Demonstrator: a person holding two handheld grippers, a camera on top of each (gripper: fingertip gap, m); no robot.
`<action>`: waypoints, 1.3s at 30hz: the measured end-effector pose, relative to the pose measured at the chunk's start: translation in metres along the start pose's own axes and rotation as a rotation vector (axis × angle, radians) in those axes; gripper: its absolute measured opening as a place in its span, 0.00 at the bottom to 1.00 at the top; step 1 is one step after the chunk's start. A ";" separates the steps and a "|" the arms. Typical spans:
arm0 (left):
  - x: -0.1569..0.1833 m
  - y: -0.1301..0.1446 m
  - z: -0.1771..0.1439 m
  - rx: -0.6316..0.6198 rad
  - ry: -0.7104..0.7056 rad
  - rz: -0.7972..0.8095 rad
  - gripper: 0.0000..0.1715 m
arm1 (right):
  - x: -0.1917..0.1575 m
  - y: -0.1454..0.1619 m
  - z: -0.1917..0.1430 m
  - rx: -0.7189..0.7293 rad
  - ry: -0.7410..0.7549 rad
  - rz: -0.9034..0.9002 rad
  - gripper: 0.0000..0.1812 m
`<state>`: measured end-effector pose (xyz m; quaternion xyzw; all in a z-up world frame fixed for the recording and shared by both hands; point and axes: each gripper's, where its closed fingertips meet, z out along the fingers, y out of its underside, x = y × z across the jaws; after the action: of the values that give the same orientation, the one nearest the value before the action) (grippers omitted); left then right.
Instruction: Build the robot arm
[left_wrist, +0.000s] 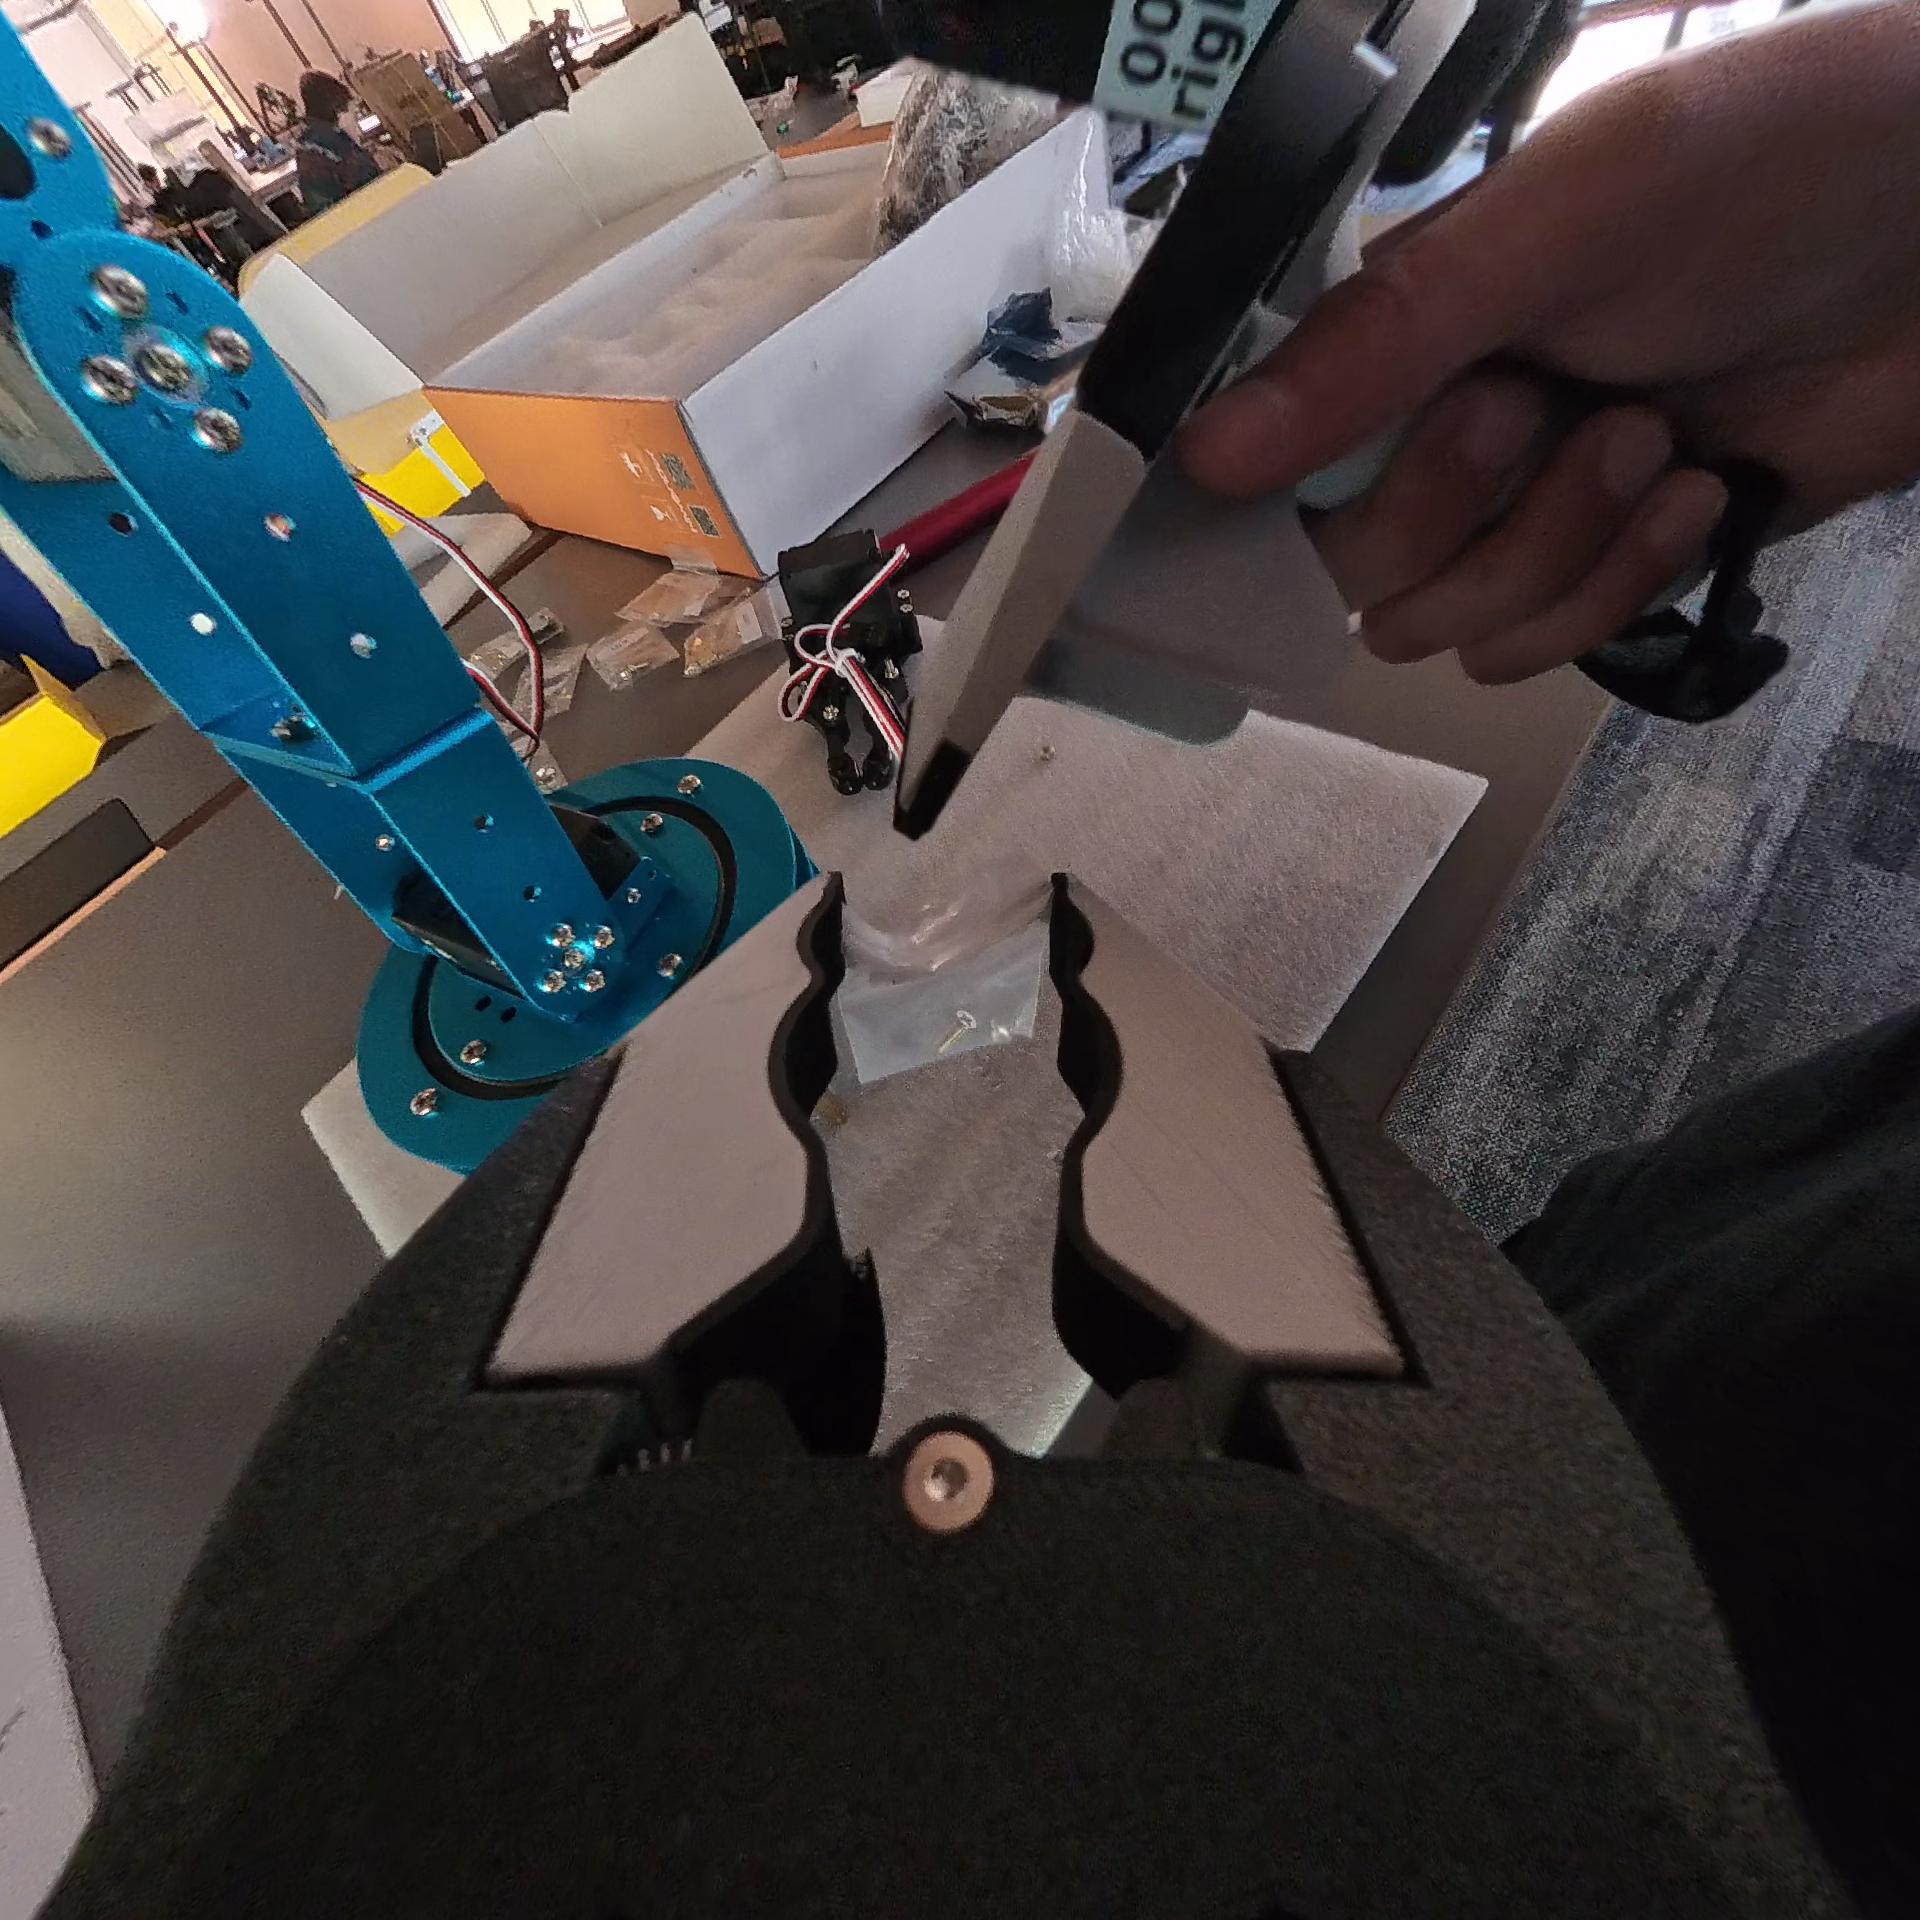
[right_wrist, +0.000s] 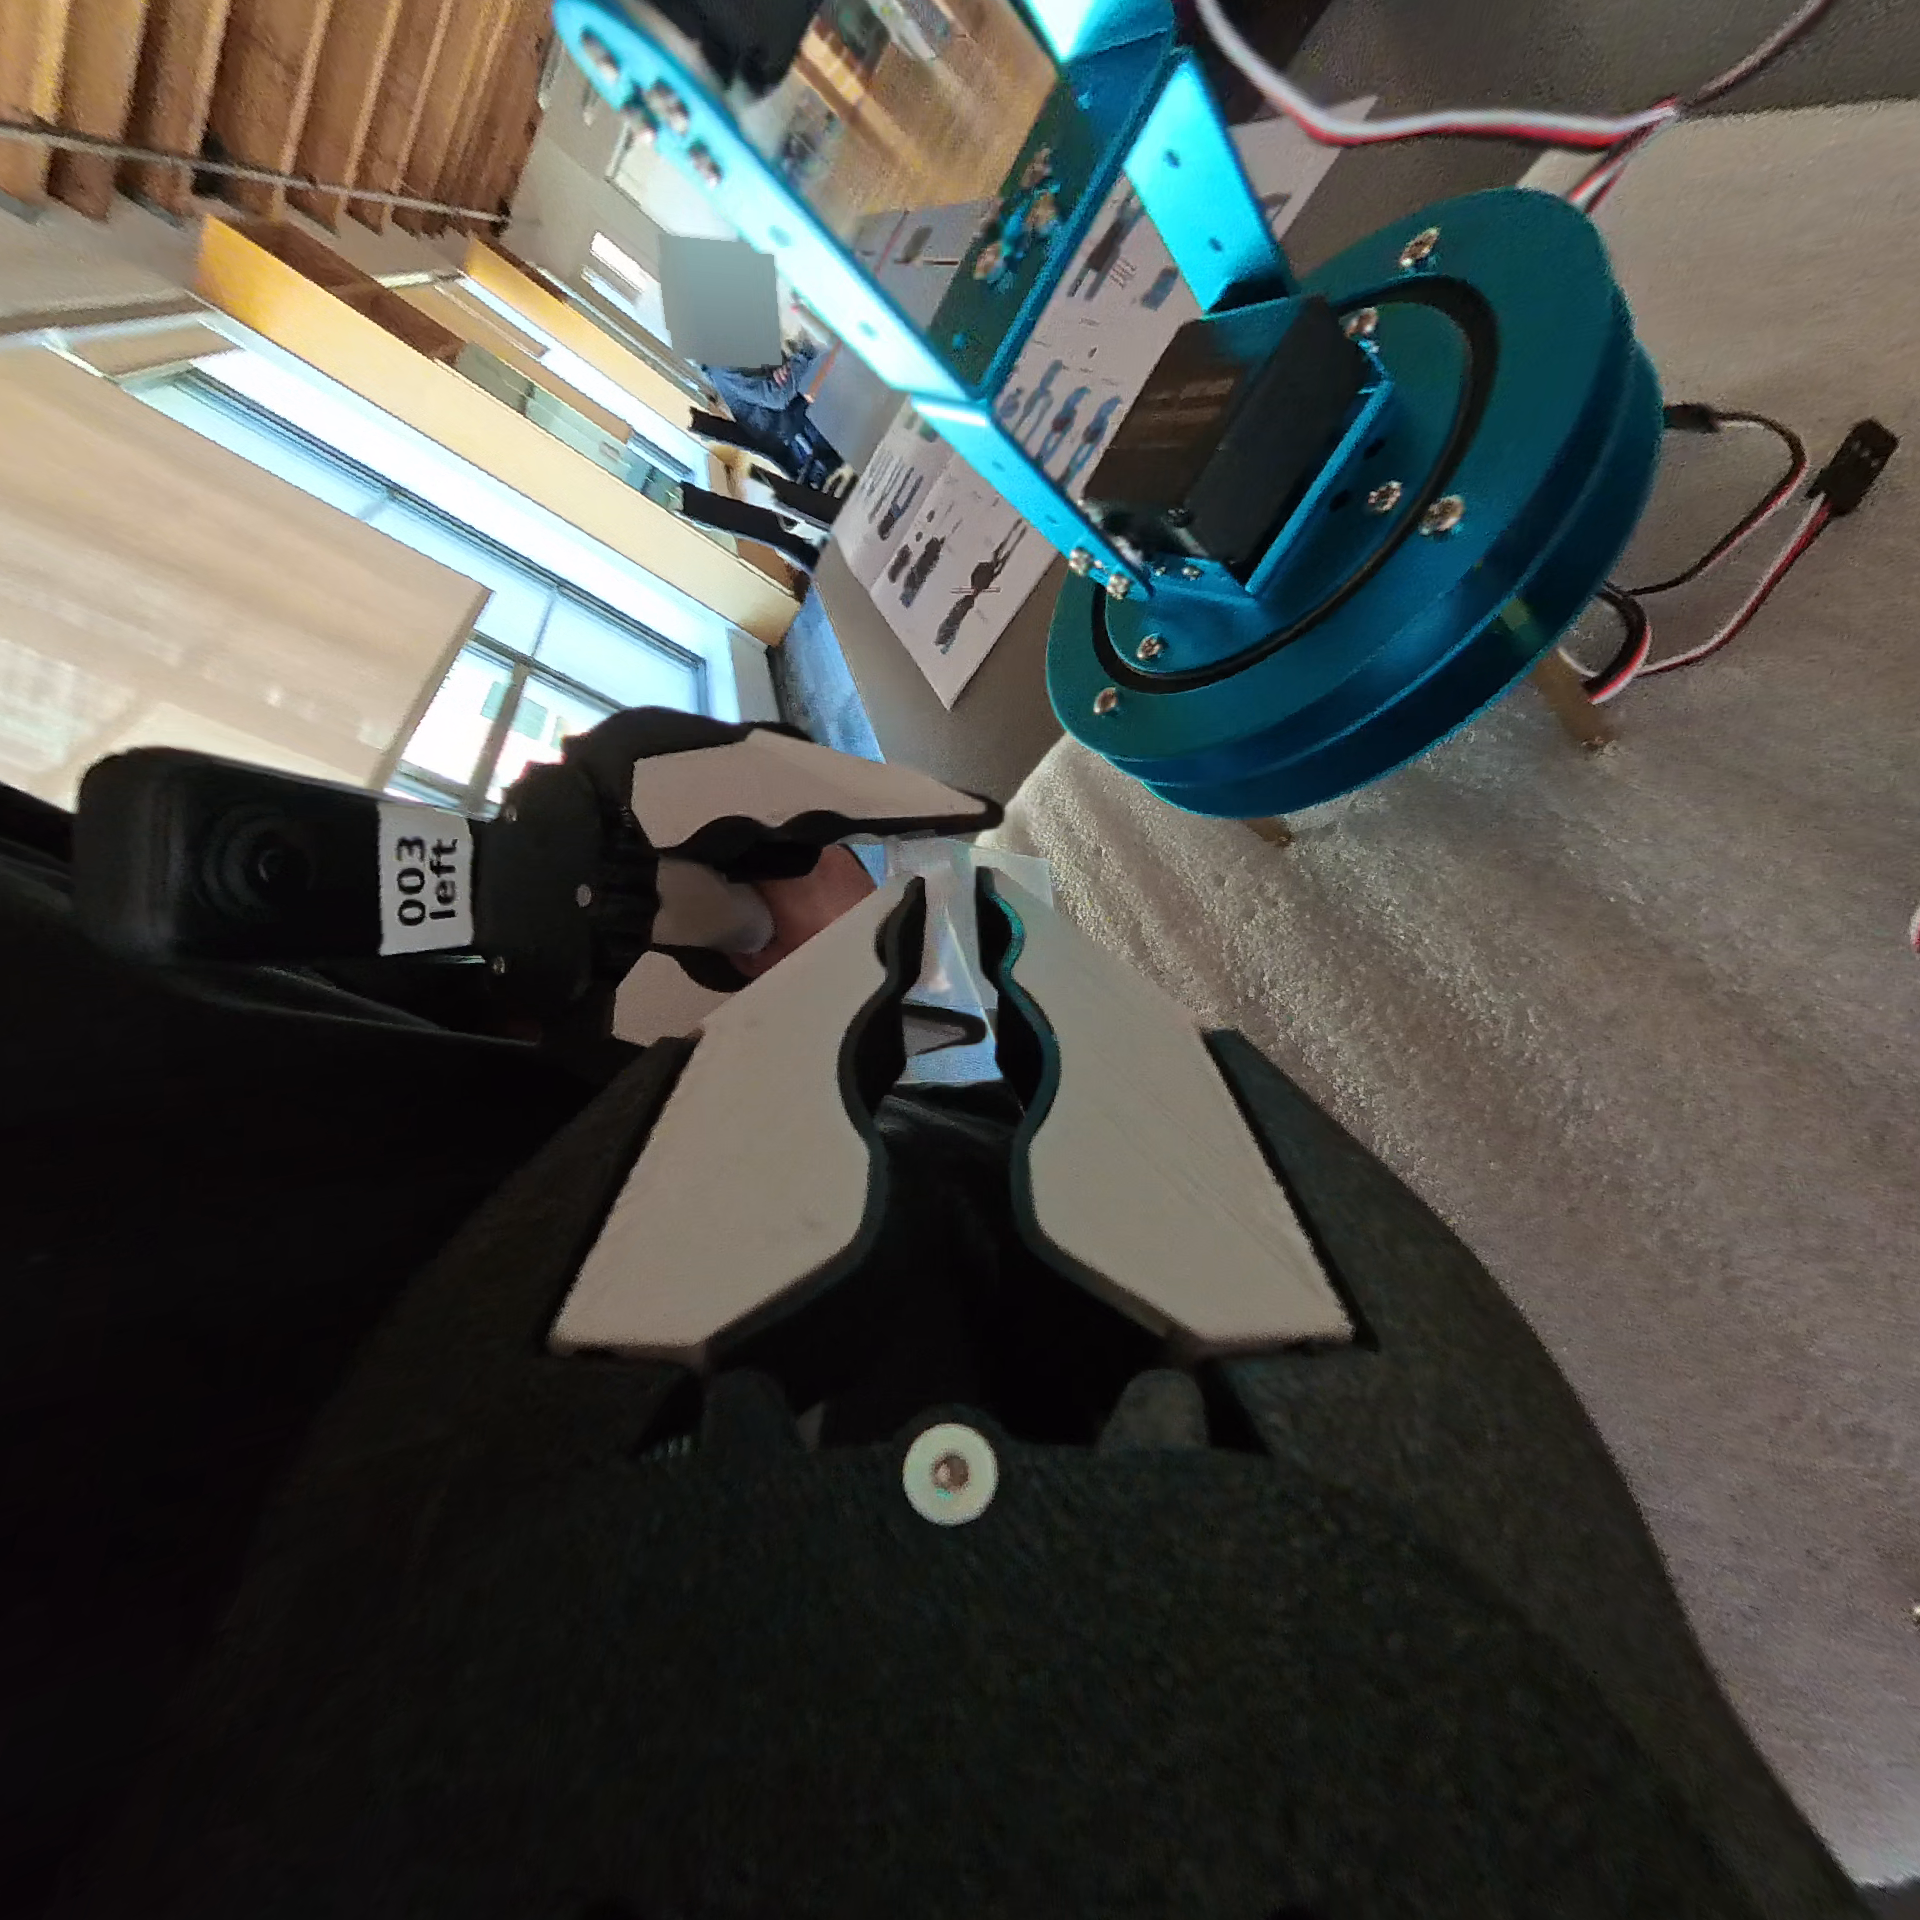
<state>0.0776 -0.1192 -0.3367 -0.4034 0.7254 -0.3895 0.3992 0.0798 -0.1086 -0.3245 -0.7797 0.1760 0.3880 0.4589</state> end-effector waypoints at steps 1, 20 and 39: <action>0.000 -0.001 -0.001 0.004 0.001 0.004 0.23 | 0.001 0.000 -0.001 -0.005 -0.022 0.025 0.06; 0.002 -0.003 -0.001 0.008 0.001 0.015 0.23 | 0.009 0.014 0.010 -0.104 -0.162 0.154 0.07; 0.003 -0.006 0.005 0.013 0.016 0.036 0.23 | 0.008 0.013 -0.003 -0.091 -0.180 0.173 0.07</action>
<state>0.0827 -0.1249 -0.3340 -0.3846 0.7332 -0.3903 0.4028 0.0782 -0.1174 -0.3376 -0.7435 0.1828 0.5023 0.4019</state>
